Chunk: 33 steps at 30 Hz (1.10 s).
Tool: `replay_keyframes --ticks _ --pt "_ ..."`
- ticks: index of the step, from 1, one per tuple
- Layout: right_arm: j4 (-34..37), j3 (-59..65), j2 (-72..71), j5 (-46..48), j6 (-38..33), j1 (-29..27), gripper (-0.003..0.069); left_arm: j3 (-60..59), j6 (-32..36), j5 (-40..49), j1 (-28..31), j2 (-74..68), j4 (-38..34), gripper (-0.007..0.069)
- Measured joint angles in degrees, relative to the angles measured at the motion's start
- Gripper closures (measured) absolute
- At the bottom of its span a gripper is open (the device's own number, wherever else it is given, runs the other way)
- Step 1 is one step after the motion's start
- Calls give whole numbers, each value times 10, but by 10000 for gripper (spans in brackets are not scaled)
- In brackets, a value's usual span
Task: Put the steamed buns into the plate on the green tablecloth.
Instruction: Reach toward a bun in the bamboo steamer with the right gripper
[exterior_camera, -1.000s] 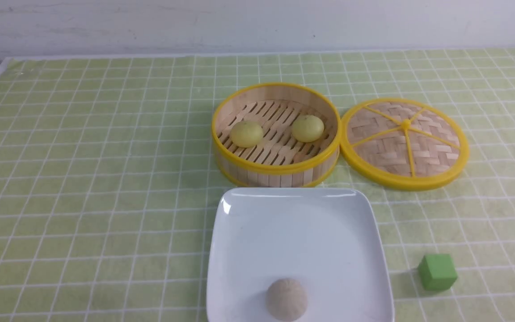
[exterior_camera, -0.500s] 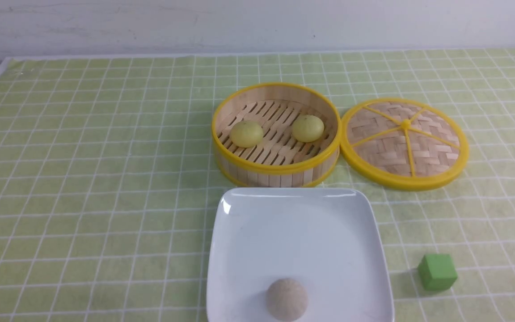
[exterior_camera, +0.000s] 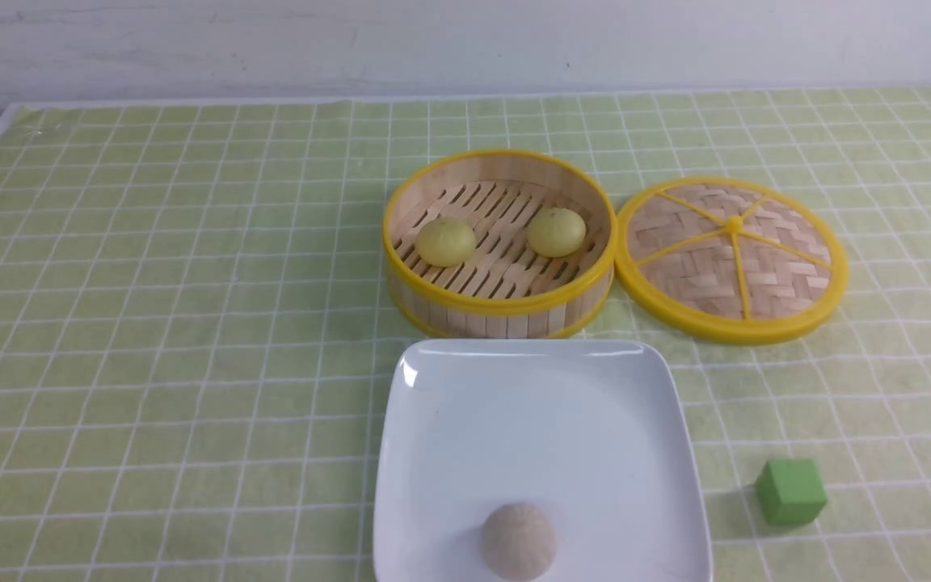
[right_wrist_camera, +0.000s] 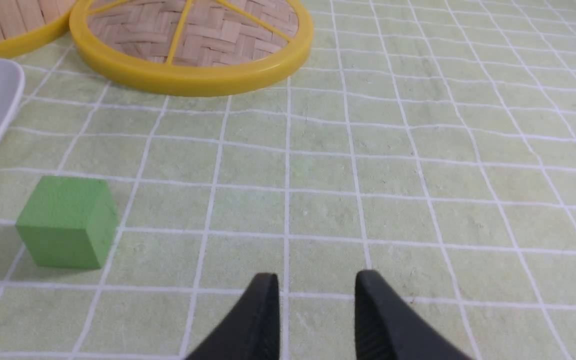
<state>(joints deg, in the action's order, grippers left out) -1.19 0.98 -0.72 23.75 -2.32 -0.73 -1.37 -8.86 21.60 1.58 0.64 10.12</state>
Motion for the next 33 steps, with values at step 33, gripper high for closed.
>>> replay_keyframes --ticks 33 --pt "276 -206 122 -44 23 -1 664 288 -168 162 0 -144 -317 622"
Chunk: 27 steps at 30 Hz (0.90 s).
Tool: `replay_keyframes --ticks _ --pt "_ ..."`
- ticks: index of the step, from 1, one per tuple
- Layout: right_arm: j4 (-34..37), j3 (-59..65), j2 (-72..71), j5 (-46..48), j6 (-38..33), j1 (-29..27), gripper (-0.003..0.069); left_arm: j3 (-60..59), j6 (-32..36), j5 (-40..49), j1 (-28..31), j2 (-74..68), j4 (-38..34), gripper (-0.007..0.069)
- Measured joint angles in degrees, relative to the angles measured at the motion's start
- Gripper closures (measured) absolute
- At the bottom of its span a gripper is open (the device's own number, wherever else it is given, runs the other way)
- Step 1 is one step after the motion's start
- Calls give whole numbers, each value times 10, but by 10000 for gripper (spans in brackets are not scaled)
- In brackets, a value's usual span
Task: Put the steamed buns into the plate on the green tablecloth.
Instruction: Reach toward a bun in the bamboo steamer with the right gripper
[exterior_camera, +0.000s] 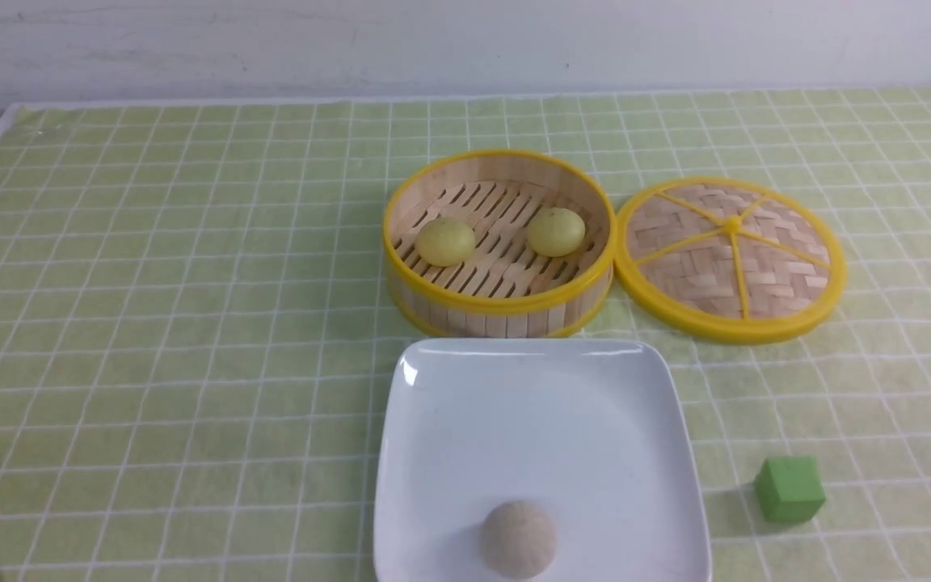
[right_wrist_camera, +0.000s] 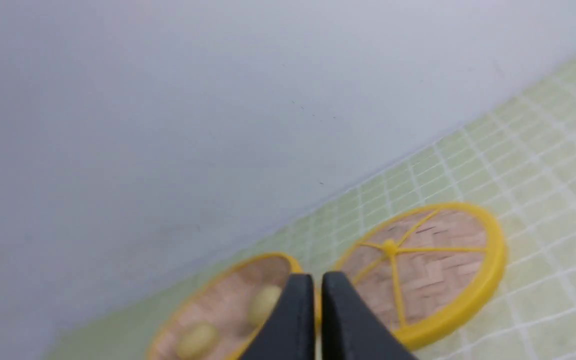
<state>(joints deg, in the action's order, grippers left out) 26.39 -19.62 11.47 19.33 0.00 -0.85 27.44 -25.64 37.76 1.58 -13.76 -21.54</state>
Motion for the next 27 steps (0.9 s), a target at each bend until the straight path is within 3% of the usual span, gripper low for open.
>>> replay_keyframes --ticks 4,6,8,13,16,21,27 --pt "-74 -124 192 206 -13 -7 659 108 109 172 0 -189 14 622" --pt "-70 -170 275 282 -10 -7 653 145 158 206 0 -254 15 622" --pt "-21 -209 371 334 -45 -5 645 182 195 220 0 -325 15 618" --pt "104 -285 550 366 -161 48 613 215 237 216 0 -438 7 582" --pt "121 -357 642 364 -187 103 575 217 241 216 0 -483 7 550" --pt "67 -503 765 346 -176 176 494 217 243 209 0 -534 7 472" --pt "-87 -767 971 341 -91 226 365 218 243 199 0 -551 5 344"
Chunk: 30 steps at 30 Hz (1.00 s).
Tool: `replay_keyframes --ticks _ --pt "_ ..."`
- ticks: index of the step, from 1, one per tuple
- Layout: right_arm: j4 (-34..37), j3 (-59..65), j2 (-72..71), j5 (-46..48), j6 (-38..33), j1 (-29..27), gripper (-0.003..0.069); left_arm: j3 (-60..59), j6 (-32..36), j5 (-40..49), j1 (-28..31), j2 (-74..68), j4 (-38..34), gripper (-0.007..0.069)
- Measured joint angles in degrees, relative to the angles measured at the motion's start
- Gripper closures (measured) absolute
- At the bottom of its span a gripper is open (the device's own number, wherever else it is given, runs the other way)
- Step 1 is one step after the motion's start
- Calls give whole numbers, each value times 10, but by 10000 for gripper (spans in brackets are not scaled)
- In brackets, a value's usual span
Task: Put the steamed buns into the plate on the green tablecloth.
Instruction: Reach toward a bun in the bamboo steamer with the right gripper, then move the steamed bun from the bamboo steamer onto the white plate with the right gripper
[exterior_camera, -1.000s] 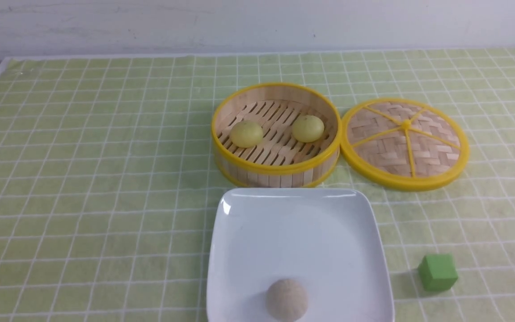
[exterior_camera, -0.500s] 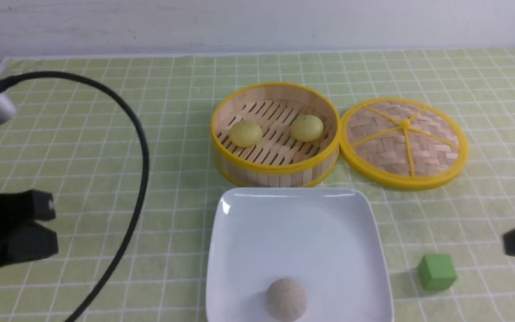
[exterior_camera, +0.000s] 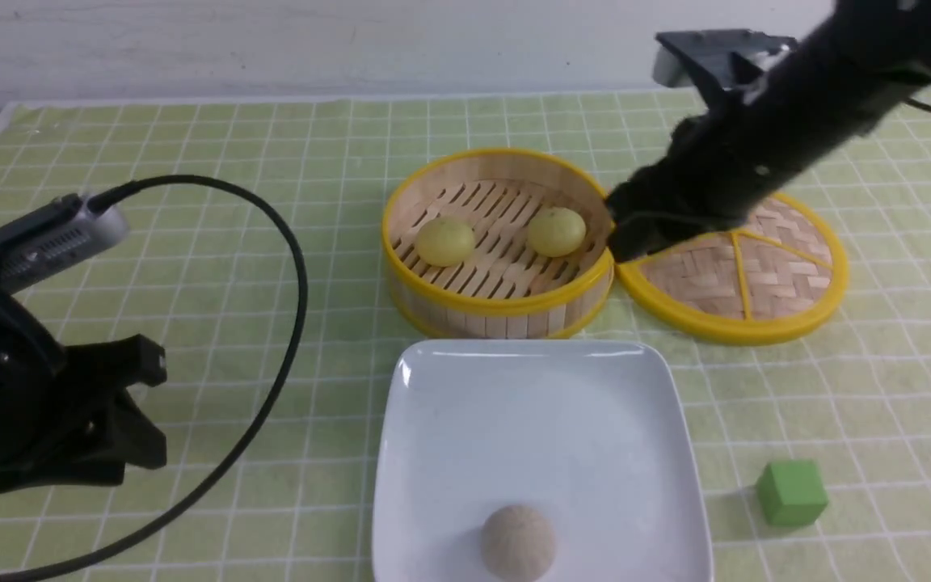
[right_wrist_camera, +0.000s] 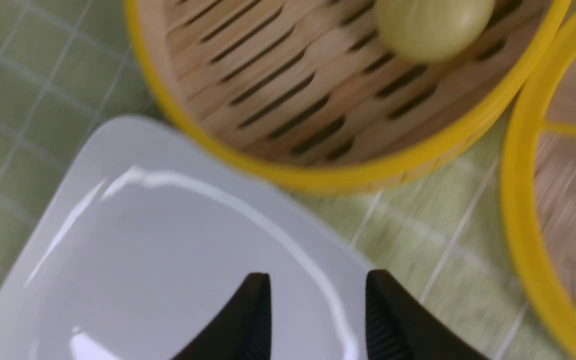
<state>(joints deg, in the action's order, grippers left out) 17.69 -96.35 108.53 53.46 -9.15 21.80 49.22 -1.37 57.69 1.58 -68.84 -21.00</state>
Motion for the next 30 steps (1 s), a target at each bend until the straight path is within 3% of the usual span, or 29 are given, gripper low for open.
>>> replay_keyframes --ticks 5,7,12,14,17,18,20,22,30 --pt "-61 -147 127 35 33 8 294 0 0 0 0 0 -4 327" --pt "-97 -271 224 73 58 9 263 0 0 0 0 0 -9 324" --pt "-116 -460 351 149 67 9 260 0 0 0 0 -2 -15 322" --pt "-113 -499 378 163 67 9 282 0 0 0 0 -2 -15 322" --pt "-109 -517 387 173 68 9 414 0 0 -1 0 -3 -15 322" --pt "-109 -517 387 173 67 9 426 0 0 -1 0 -3 -15 322" --pt "-109 -519 382 175 65 9 587 0 0 -1 0 -3 -17 322" --pt "-109 -519 377 176 64 9 636 0 0 -1 0 -3 -18 322" --pt "-98 -446 170 182 68 9 645 0 0 1 1 -3 -18 322"
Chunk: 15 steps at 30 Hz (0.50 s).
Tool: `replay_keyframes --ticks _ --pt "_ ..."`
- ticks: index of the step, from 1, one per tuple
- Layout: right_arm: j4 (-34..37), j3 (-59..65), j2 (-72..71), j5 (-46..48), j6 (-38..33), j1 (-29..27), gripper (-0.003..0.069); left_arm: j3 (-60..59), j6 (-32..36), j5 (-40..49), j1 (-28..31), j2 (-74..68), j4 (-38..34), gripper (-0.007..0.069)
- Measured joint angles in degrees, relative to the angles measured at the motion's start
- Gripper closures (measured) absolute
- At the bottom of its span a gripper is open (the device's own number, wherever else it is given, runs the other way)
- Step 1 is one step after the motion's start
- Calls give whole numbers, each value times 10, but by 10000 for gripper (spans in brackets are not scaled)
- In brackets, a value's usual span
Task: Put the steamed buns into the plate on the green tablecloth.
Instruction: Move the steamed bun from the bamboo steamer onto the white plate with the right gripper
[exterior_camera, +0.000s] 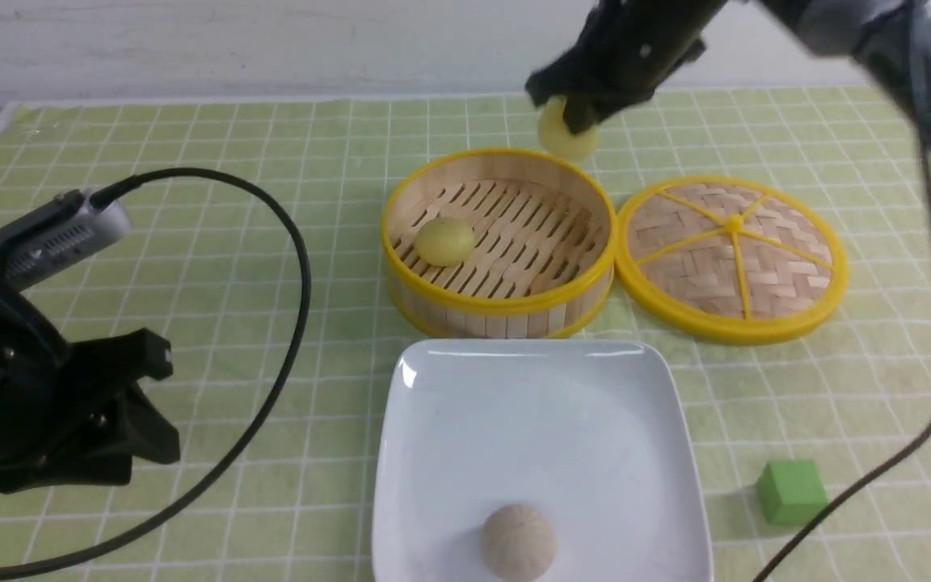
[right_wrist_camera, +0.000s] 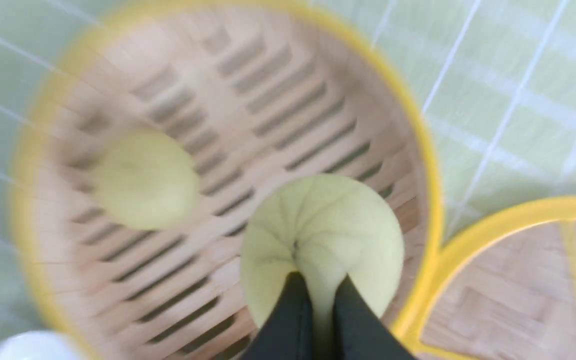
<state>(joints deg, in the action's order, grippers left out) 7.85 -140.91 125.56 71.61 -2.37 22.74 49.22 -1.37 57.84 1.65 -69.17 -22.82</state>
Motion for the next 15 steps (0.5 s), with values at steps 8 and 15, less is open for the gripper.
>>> replay_keyframes --ticks 8,15 --pt "79 405 -250 -8 8 14 645 0 0 3 0 0 0 322" --pt "127 704 -254 -268 -57 56 613 0 0 -4 1 0 0 322"
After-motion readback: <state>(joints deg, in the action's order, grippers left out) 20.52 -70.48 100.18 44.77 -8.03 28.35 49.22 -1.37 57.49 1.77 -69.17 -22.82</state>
